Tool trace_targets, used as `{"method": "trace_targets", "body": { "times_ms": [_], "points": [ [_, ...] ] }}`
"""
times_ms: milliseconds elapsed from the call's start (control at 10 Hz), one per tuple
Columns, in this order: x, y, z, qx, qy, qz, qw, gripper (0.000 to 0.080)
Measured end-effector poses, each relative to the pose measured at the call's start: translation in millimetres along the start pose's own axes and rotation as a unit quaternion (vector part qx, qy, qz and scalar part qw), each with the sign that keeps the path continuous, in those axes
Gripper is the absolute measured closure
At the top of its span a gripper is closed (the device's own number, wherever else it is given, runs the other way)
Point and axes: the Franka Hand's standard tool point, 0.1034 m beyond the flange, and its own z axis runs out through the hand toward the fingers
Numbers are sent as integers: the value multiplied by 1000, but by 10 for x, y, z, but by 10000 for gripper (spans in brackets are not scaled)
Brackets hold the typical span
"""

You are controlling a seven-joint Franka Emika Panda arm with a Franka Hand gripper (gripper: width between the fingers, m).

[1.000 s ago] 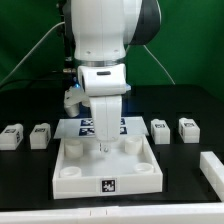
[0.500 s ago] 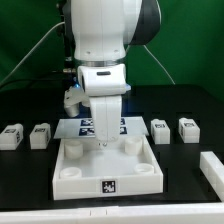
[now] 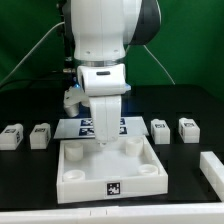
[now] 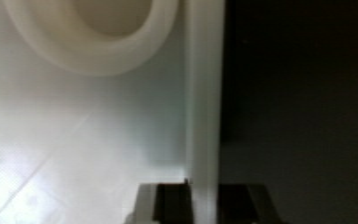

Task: Assemble one leg

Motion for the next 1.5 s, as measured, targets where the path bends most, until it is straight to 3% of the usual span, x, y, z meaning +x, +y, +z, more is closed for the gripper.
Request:
{"method": "trace_targets", "body": {
  "times_ms": [600,800,1200,1500],
  "points": [
    [2,11,-2,0,0,0,1000,744],
    [106,233,-26,-6,1,14,1000,744],
    [618,697,-36,-23,10,20,999,744],
    [660,702,-22,-4,7,26,1000,744]
  ]
}}
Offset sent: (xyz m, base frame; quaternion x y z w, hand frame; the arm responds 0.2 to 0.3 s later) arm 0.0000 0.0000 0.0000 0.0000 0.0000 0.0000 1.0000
